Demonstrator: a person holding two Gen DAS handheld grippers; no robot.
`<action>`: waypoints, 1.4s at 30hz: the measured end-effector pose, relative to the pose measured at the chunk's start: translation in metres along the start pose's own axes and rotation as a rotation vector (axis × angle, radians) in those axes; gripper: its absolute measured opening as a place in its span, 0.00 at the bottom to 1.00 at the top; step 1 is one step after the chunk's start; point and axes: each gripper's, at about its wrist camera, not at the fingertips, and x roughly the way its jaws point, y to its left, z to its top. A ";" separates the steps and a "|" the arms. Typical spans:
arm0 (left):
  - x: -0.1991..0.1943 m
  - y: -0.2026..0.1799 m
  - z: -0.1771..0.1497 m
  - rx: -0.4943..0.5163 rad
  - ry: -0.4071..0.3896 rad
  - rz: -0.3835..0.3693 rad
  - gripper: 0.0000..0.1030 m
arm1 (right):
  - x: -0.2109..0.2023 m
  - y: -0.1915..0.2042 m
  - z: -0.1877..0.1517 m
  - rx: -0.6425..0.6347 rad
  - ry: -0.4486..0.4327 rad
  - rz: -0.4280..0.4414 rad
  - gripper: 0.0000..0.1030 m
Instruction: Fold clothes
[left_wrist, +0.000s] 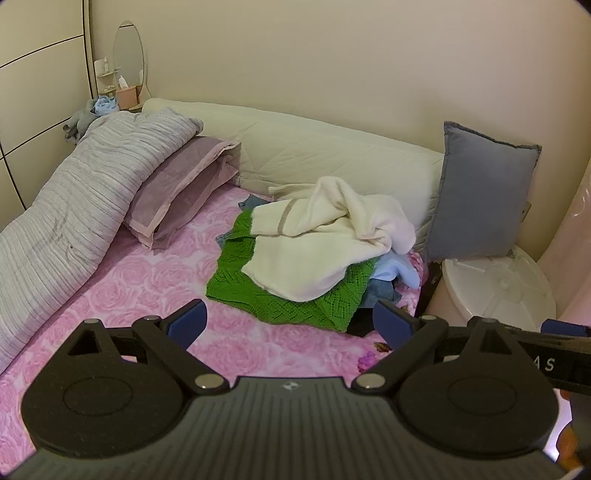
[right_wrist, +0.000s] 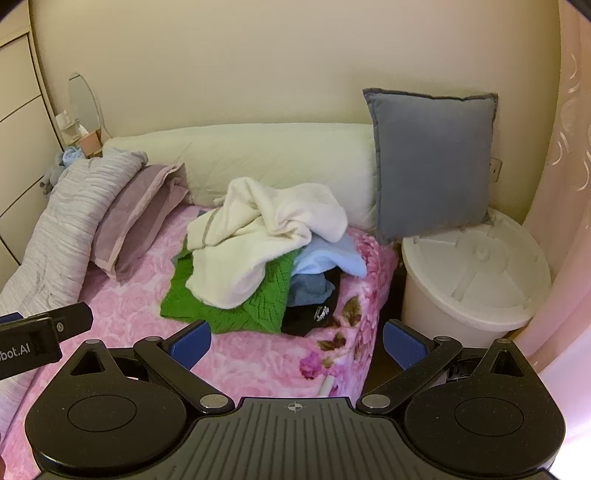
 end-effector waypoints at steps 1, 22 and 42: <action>0.000 0.000 0.000 -0.001 -0.002 -0.002 0.92 | 0.000 0.000 0.000 0.001 0.000 0.003 0.99; -0.002 -0.001 -0.009 -0.005 0.003 -0.022 0.92 | -0.009 0.011 -0.001 -0.009 -0.022 -0.005 0.99; -0.003 0.004 -0.014 0.007 0.008 -0.035 0.93 | -0.017 0.012 -0.001 -0.002 -0.032 -0.023 0.99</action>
